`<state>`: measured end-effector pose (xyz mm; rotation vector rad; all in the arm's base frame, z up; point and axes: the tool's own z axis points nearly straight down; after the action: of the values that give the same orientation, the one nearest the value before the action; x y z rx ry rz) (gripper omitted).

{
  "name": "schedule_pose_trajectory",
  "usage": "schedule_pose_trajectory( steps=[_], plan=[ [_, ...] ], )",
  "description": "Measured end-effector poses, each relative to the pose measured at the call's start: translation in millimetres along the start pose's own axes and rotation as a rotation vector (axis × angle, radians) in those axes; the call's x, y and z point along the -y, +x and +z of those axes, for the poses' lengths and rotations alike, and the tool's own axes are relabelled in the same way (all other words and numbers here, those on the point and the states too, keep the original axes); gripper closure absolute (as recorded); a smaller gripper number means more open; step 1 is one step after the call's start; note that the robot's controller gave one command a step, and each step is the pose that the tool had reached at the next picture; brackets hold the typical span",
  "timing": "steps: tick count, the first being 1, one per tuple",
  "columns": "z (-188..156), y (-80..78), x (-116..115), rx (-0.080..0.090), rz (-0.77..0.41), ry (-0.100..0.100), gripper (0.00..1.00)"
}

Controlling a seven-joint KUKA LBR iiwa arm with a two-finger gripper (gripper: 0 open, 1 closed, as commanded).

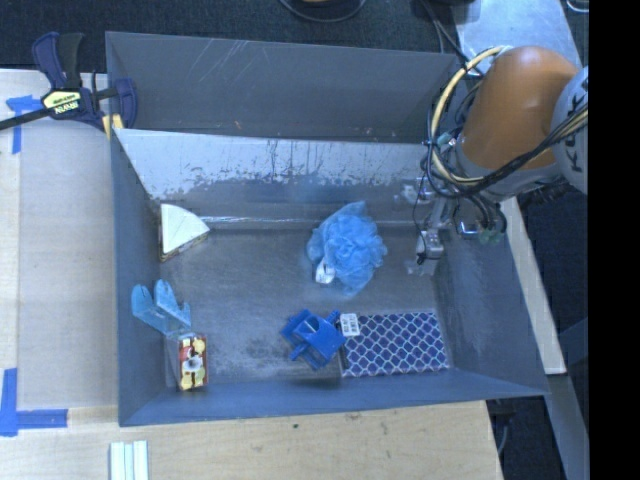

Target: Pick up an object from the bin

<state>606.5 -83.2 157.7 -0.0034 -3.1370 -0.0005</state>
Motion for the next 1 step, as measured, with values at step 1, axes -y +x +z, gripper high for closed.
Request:
schedule_pose_trajectory(
  steps=[1],
  plan=[
    [-5.3, -1.7, -0.4, 0.008, -0.002, 0.001, 0.0]
  ],
)
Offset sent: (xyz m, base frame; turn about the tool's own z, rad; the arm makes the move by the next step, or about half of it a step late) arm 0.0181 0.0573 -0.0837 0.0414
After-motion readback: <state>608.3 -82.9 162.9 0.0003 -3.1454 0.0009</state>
